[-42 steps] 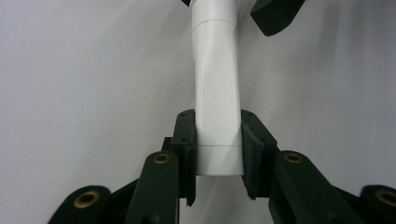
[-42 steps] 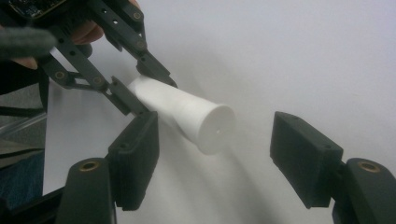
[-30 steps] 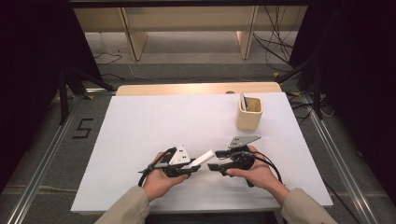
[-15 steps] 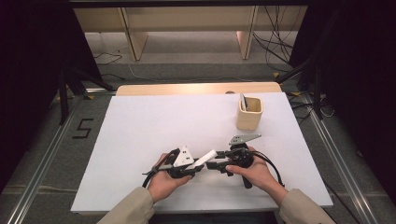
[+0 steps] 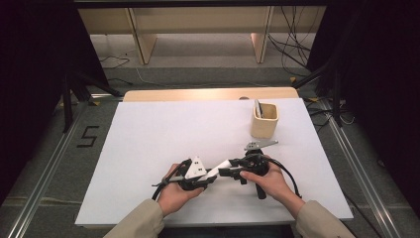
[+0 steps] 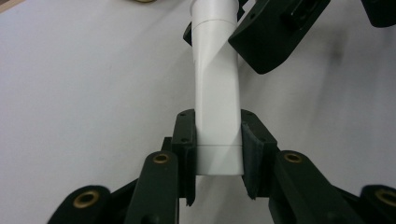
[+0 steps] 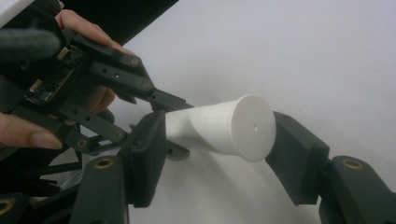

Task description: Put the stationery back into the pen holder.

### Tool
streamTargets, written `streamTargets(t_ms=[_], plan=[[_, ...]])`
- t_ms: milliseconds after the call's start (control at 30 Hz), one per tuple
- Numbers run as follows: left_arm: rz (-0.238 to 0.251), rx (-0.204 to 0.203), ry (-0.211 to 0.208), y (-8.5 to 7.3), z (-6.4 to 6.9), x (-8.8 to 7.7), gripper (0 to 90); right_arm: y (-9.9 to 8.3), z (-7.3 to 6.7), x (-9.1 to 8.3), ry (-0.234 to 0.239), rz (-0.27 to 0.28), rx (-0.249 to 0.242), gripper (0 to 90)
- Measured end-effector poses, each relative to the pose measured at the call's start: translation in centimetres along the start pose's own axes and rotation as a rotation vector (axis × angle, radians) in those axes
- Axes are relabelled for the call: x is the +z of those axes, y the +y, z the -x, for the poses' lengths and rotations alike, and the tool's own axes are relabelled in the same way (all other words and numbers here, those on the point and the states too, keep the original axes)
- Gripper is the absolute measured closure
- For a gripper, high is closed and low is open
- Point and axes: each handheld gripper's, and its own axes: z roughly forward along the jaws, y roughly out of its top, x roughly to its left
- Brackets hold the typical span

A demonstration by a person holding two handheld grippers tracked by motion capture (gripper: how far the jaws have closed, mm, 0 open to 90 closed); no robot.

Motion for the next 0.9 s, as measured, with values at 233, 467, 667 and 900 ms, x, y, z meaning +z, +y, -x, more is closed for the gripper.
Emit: streamTargets(t_ms=[233,467,667,900], plan=[[0.003,0.001,0.003,-0.05,0.00,0.07,70.5,0.12,0.28,0.06,0.009,0.011,0.024,44.3],[-0.005,-0.002,0.006,-0.15,0.08,0.20,70.5,0.18,0.58,0.09,0.011,0.009,0.054,49.4],[-0.021,-0.001,0.011,-0.24,0.22,0.45,70.4,0.29,0.94,-0.10,0.044,0.020,0.105,55.2],[-0.045,0.004,0.017,-0.29,0.36,0.91,70.4,0.50,0.96,-0.40,0.087,0.045,0.138,62.2]])
